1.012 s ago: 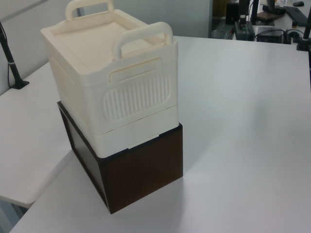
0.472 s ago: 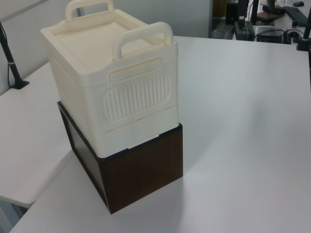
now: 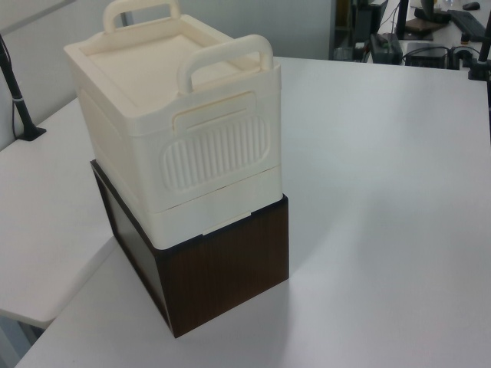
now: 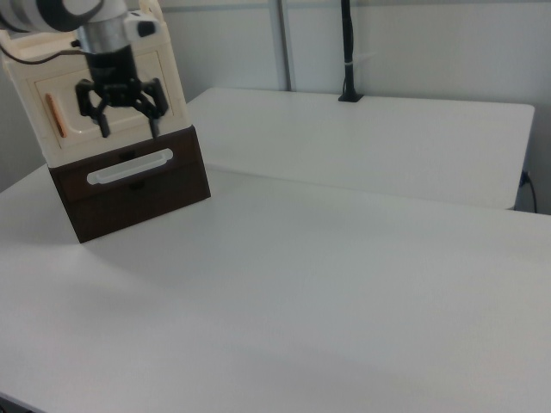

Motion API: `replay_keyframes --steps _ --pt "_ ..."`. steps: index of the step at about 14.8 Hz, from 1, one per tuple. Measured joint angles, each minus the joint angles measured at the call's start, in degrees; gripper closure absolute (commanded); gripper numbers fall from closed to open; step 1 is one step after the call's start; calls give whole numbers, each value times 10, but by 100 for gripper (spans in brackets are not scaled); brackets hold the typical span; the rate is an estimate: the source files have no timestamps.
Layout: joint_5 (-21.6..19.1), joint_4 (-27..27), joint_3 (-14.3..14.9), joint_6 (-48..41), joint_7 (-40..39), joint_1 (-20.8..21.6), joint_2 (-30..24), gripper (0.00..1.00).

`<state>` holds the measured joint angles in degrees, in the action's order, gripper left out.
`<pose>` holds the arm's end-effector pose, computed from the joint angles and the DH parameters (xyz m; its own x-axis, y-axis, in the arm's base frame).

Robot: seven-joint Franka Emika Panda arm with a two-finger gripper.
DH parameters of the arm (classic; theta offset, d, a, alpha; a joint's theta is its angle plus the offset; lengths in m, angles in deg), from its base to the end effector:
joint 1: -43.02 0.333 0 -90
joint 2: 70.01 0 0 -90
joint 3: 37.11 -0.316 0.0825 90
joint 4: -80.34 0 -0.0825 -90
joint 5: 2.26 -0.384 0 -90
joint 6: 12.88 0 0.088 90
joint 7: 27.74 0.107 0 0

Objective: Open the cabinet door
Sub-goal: 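Move the gripper to the orange handle on the cream box door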

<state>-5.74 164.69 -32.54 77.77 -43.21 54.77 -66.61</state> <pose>0.5693 0.0797 0.6389 0.9211 0.3842 0.0638 0.3870 -0.9212 -0.0404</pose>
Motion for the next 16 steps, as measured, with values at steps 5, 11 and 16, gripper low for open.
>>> replay_keyframes --steps 5,11,16 --pt "0 1 -2 131 0 111 19 0" --pt "0 1 -2 196 -23 176 33 0" --pt "-2 -2 -6 252 -28 201 58 0"
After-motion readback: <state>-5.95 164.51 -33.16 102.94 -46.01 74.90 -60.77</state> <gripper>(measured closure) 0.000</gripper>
